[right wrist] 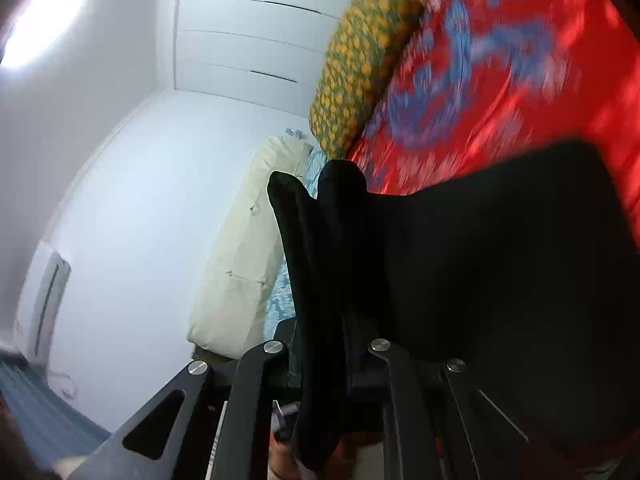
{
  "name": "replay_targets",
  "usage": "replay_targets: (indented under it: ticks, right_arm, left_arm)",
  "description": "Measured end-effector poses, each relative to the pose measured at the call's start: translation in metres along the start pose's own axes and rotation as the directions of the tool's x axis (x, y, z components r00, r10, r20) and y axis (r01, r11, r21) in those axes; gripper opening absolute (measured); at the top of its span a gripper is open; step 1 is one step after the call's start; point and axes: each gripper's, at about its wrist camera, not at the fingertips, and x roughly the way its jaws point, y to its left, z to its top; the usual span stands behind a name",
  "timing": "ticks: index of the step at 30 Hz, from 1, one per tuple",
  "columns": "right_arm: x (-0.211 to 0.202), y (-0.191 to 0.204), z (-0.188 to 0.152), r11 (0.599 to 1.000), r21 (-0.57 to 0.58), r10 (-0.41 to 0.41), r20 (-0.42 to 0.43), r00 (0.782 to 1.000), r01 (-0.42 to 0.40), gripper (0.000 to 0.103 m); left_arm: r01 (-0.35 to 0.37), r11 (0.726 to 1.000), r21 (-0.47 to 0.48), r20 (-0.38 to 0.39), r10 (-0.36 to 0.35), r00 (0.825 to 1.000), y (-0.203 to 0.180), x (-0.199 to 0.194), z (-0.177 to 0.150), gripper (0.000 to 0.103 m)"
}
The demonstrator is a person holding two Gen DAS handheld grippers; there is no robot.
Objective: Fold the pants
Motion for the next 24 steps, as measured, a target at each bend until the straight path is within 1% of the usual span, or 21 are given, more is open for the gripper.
replay_targets:
  ticks: [3, 4, 6, 8, 9, 10, 11, 12, 13, 14, 16, 17, 18, 19, 20, 21, 22, 23, 24]
  right_arm:
    - [0.069, 0.008, -0.029, 0.999, -0.013, -0.044, -0.051, 0.998, 0.043, 0.013]
    - [0.088, 0.013, -0.036, 0.997, -0.036, -0.075, -0.071, 0.995, 0.072, 0.013]
    - [0.121, 0.019, -0.052, 0.981, -0.115, -0.166, -0.104, 0.981, 0.153, 0.013]
    - [0.155, 0.024, -0.069, 0.942, -0.221, -0.286, -0.126, 0.95, 0.254, 0.013]
    - [0.172, 0.025, -0.08, 0.907, -0.291, -0.354, -0.129, 0.926, 0.306, 0.017]
    - [0.181, 0.024, -0.087, 0.878, -0.336, -0.402, -0.133, 0.906, 0.341, 0.02]
    - [0.193, 0.023, -0.095, 0.849, -0.376, -0.45, -0.144, 0.881, 0.372, 0.033]
    - [0.203, 0.023, -0.103, 0.812, -0.425, -0.502, -0.162, 0.85, 0.399, 0.056]
    - [0.208, 0.024, -0.11, 0.793, -0.46, -0.522, -0.175, 0.835, 0.4, 0.064]
    - [0.205, 0.025, -0.115, 0.783, -0.484, -0.525, -0.179, 0.832, 0.39, 0.07]
    - [0.191, 0.038, -0.128, 0.74, -0.565, -0.537, -0.172, 0.826, 0.364, 0.072]
    - [0.183, 0.042, -0.13, 0.71, -0.6, -0.554, -0.154, 0.818, 0.367, 0.077]
    - [0.165, 0.048, -0.133, 0.657, -0.648, -0.582, -0.111, 0.805, 0.385, 0.081]
    - [0.152, 0.052, -0.137, 0.625, -0.671, -0.597, -0.083, 0.798, 0.398, 0.083]
    - [0.132, 0.055, -0.139, 0.585, -0.695, -0.612, -0.039, 0.79, 0.418, 0.085]
    - [0.116, 0.057, -0.14, 0.563, -0.704, -0.617, -0.009, 0.787, 0.434, 0.087]
    - [0.092, 0.06, -0.14, 0.543, -0.702, -0.623, 0.033, 0.782, 0.462, 0.088]
    - [0.076, 0.058, -0.14, 0.54, -0.688, -0.624, 0.059, 0.779, 0.484, 0.089]
    - [0.065, 0.056, -0.137, 0.545, -0.669, -0.623, 0.08, 0.778, 0.505, 0.089]
  left_arm:
    - [0.022, 0.997, -0.073, 0.015, -0.021, 1.0, 0.023, -0.006, 0.001, 0.096]
    - [0.029, 0.995, -0.093, 0.018, -0.028, 0.999, 0.029, -0.007, 0.001, 0.096]
    - [0.042, 0.99, -0.137, 0.025, -0.039, 0.999, 0.043, -0.01, 0.003, 0.096]
    - [0.054, 0.984, -0.17, 0.027, -0.05, 0.998, 0.054, -0.01, 0.005, 0.096]
    - [0.058, 0.981, -0.184, 0.028, -0.054, 0.998, 0.058, -0.01, 0.006, 0.096]
    - [0.062, 0.978, -0.197, 0.029, -0.058, 0.998, 0.061, -0.009, 0.007, 0.096]
    - [0.068, 0.973, -0.22, 0.03, -0.063, 0.998, 0.065, -0.008, 0.01, 0.096]
    - [0.072, 0.97, -0.234, 0.032, -0.066, 0.997, 0.069, -0.008, 0.01, 0.096]
    - [0.078, 0.965, -0.249, 0.035, -0.072, 0.997, 0.073, -0.009, 0.01, 0.096]
    - [0.082, 0.962, -0.26, 0.038, -0.075, 0.996, 0.076, -0.01, 0.01, 0.095]
    - [0.094, 0.956, -0.278, 0.048, -0.084, 0.995, 0.081, -0.013, 0.009, 0.095]
    - [0.106, 0.954, -0.28, 0.052, -0.095, 0.994, 0.08, -0.015, 0.009, 0.093]
    - [0.123, 0.953, -0.275, 0.055, -0.112, 0.992, 0.078, -0.016, 0.009, 0.09]
    - [0.148, 0.954, -0.26, 0.055, -0.138, 0.989, 0.071, -0.018, 0.01, 0.086]
    - [0.172, 0.957, -0.236, 0.052, -0.164, 0.985, 0.063, -0.02, 0.01, 0.079]
    - [0.194, 0.958, -0.209, 0.049, -0.188, 0.981, 0.054, -0.021, 0.012, 0.076]
    - [0.223, 0.961, -0.164, 0.044, -0.219, 0.975, 0.038, -0.021, 0.014, 0.075]
    - [0.235, 0.962, -0.135, 0.039, -0.232, 0.972, 0.027, -0.021, 0.016, 0.075]
    - [0.237, 0.968, -0.082, 0.022, -0.236, 0.971, 0.009, -0.018, 0.019, 0.074]
